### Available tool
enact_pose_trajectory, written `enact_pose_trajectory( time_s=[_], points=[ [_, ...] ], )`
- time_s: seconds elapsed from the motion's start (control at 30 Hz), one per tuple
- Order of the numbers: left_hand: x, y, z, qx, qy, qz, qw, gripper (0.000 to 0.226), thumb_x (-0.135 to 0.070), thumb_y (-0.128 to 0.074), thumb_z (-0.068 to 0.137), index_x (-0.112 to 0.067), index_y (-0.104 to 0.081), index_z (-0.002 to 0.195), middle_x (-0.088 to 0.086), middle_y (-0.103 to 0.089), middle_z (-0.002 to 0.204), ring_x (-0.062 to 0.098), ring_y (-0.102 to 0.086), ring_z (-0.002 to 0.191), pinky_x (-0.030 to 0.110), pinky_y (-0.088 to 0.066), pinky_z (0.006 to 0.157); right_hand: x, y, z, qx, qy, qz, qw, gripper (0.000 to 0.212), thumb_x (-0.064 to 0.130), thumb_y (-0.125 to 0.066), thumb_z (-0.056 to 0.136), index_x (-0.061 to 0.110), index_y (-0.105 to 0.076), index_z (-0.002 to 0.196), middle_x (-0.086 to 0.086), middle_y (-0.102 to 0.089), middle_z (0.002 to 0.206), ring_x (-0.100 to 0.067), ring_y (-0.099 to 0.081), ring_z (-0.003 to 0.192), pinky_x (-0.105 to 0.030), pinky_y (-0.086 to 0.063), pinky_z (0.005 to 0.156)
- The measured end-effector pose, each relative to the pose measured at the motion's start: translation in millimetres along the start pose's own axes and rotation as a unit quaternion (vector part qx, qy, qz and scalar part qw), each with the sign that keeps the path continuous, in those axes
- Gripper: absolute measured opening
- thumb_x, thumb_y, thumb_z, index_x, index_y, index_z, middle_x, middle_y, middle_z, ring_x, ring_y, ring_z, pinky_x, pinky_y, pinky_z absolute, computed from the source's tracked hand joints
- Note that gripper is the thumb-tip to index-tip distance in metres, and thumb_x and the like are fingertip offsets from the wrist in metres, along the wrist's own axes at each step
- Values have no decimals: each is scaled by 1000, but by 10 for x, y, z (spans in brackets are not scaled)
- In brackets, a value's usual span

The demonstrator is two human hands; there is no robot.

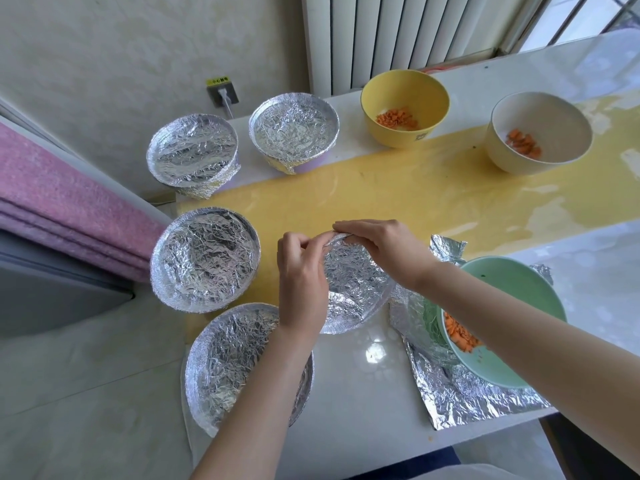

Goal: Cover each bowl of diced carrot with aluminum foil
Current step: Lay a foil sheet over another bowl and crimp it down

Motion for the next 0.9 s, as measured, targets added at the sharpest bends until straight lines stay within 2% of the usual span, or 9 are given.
enact_pose_trajectory(
  time_s=[0.1,0.2,0.37,0.5,0.57,0.63,0.7,0.77,0.9],
  points=[
    [-7,11,-19,-5,6,0,1000,28,4,-54,88,-6,-65,111,9,-45,93,16,-43,88,29,-48,74,-45,-12,-4,16,-13,28,999,33,17,-53,93,7,-60,124,-9,-66,117,-24,-65,102,-16,-42,86],
    [-34,12,-31,-4,1,-4,1000,28,-1,-47,90,-4,-65,111,11,-53,99,17,-48,95,26,-47,82,-96,-23,-38,26,-25,36,999,34,17,-50,95,9,-56,128,-6,-63,122,-21,-62,108,-11,-37,90],
    [-36,-16,-34,-9,-5,-13,1000,33,-9,-39,92,0,-64,112,11,-68,108,21,-59,108,42,-34,108,-118,-22,-22,24,-14,39,999,33,17,-50,95,10,-58,127,-6,-64,121,-18,-63,106,-10,-39,88],
    [-19,15,-30,-24,17,-20,999,27,6,-53,86,2,-64,110,16,-68,108,9,-45,119,48,-44,98,-177,-1,-22,33,-57,49,997,36,21,-46,98,13,-52,133,-6,-66,118,-10,-62,97,-7,-34,77],
    [26,49,-20,-26,59,-26,998,30,9,-54,85,-1,-64,112,15,-68,106,7,-52,112,34,-49,92,-224,6,-55,22,-79,58,995,35,19,-44,99,12,-51,133,-5,-66,115,0,-62,90,-5,-35,75],
    [82,72,-12,-22,109,-28,993,33,12,-53,86,-1,-63,114,14,-69,103,18,-64,97,14,-43,87,-258,12,-86,21,-103,52,993,35,18,-42,99,11,-51,132,-2,-64,116,-5,-61,86,-2,-35,73],
    [107,72,-11,-20,149,-31,988,33,13,-51,86,0,-63,115,15,-69,103,18,-65,91,7,-36,86,-278,21,-97,23,-127,50,990,34,17,-42,100,11,-53,131,2,-63,99,0,-52,65,-3,-36,62],
    [111,48,-32,-18,188,-42,981,29,6,-50,90,-1,-63,115,14,-69,103,20,-65,93,10,-39,81,-300,18,-80,20,-137,45,989,31,15,-42,100,11,-56,127,2,-62,85,3,-47,57,-7,-37,56],
    [148,-14,-87,-9,245,-57,968,27,-5,-48,95,-3,-63,117,12,-69,106,21,-65,97,13,-41,79,-341,-13,-22,26,-143,31,989,28,13,-42,100,10,-60,121,-6,-67,83,-2,-46,51,-10,-37,50]
  ],
)
Point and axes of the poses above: each hand's wrist, its own z-axis towards the middle knuckle, its own y-axis out of the back of the hand, x = y × z, the point moved 4 cm from there along z, towards the middle knuckle
